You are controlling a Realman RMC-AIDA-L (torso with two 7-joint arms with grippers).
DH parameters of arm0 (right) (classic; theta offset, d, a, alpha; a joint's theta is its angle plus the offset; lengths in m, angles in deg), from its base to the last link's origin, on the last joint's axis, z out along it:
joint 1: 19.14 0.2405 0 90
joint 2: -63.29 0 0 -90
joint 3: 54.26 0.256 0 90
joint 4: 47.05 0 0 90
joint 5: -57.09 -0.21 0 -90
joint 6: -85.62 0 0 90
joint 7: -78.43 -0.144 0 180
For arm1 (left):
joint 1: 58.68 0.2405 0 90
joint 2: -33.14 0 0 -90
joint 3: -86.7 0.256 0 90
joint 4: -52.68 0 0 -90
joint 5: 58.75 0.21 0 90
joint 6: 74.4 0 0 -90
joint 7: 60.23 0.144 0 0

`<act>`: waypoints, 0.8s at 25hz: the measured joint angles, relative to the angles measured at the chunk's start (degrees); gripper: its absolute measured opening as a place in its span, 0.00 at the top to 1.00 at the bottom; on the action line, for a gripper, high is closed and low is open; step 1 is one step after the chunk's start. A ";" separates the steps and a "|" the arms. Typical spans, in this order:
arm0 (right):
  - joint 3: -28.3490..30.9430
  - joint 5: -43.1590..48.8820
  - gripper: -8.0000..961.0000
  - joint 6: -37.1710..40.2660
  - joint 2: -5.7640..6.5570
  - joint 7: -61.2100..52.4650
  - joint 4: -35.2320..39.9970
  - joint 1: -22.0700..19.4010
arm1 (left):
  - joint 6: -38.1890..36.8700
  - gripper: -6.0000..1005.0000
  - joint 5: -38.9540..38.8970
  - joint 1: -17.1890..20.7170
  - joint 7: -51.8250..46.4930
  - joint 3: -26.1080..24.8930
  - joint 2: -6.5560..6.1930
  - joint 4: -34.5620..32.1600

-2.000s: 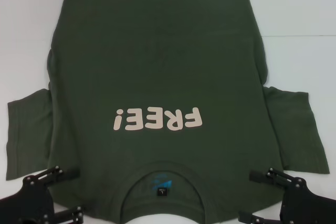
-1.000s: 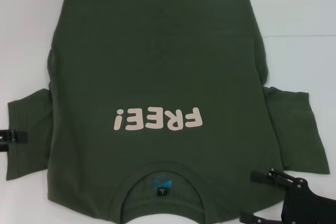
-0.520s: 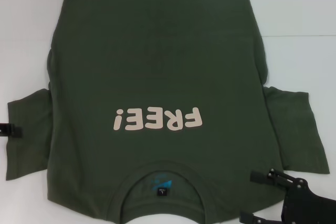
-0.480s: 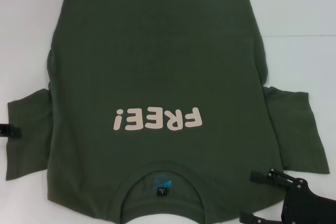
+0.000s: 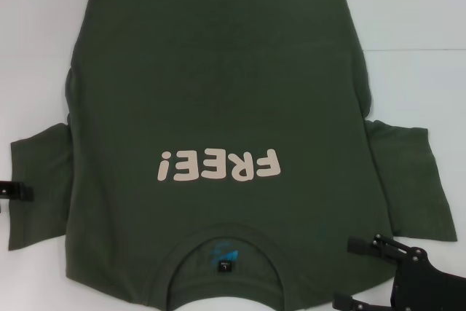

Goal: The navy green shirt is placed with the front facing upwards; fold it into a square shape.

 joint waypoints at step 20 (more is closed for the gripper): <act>0.04 0.00 0.02 -0.01 0.04 0.00 0.00 0.00 | 1.58 0.21 0.24 -0.18 0.35 1.61 0.60 0.77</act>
